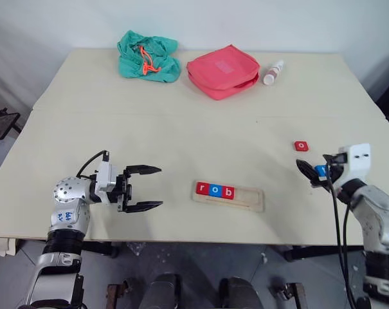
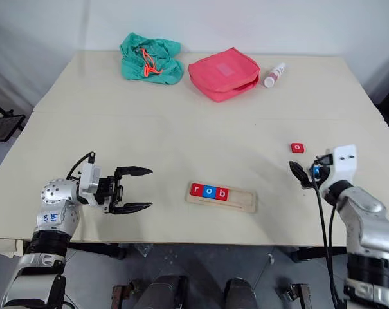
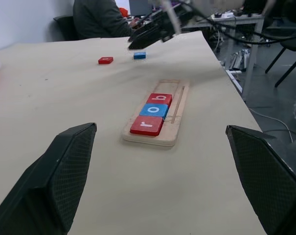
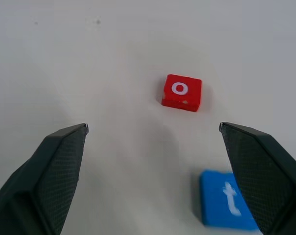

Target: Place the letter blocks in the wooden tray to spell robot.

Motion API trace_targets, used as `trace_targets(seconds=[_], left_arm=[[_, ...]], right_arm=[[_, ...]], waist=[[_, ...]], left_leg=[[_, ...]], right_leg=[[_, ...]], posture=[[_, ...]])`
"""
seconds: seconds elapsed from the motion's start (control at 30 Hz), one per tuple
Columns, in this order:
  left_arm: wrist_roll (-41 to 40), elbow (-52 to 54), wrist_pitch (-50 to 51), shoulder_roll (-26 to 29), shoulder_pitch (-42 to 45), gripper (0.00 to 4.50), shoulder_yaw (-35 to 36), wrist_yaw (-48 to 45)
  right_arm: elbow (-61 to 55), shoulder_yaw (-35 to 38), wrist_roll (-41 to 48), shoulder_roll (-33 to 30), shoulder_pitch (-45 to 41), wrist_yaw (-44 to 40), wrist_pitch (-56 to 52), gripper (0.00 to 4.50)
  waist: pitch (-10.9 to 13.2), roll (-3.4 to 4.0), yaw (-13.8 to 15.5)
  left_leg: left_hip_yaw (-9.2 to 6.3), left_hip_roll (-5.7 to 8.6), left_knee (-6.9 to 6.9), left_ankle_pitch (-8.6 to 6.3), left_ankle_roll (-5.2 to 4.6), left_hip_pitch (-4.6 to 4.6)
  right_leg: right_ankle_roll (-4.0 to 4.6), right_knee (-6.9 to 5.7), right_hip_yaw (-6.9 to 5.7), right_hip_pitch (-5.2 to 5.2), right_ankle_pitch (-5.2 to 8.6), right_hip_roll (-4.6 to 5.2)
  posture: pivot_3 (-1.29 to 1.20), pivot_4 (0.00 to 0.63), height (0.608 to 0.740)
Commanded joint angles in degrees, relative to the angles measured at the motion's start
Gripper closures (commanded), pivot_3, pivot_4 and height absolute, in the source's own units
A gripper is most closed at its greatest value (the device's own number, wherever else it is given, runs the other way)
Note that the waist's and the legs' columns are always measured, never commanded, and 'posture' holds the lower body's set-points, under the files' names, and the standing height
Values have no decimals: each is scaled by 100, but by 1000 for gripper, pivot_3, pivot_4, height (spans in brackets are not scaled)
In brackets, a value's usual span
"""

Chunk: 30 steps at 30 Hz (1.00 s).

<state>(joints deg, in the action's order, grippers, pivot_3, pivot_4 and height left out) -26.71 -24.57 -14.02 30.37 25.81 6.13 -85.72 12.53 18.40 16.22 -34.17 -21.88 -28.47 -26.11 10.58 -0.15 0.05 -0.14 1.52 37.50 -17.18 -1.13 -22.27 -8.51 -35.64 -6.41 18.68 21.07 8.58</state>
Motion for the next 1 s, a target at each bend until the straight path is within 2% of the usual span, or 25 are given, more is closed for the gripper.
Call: trace_targets(seconds=[0.03, 0.37, 0.67, 0.77, 1.0], left_arm=[[-122, 340, 60, 121, -155, 0, 119, 38], [-186, 889, 204, 191, -590, 0, 218, 257], [-200, 1071, 212, 211, -745, 0, 255, 382], [-199, 1079, 204, 199, -752, 0, 256, 398], [-206, 1052, 175, 164, -727, 0, 228, 373]], right_arm=[[777, -114, -244, -115, -505, 20, 506, 10], [3273, -567, -745, 17, -2074, 58, 1580, 10], [4179, -706, -874, 109, -2499, 135, 1810, 10], [4186, -712, -876, 152, -2464, 140, 1853, 584], [4062, -679, -838, 246, -2375, 153, 1896, 2908]], waist=[[0, 0, -22], [1, 2, -97], [1, 2, -166], [1, 3, -165], [1, 3, -157]], left_leg=[[-5, 0, -3, 0, 0, 0], [-5, -3, -12, 0, 0, 0], [-4, -4, -14, 0, 1, -1], [-5, -4, -14, 0, 1, -1], [-8, -4, -10, 0, 1, -1]], right_leg=[[0, -2, -2, 0, 0, -1], [0, -2, -6, 5, 0, 0], [0, 0, -6, 5, 0, -1], [0, -1, -6, 4, 0, 0], [0, -1, -4, 2, 0, 0]], posture=[[0, 150, 740], [0, 150, 740], [0, 150, 740], [0, 150, 740], [0, 150, 740]])
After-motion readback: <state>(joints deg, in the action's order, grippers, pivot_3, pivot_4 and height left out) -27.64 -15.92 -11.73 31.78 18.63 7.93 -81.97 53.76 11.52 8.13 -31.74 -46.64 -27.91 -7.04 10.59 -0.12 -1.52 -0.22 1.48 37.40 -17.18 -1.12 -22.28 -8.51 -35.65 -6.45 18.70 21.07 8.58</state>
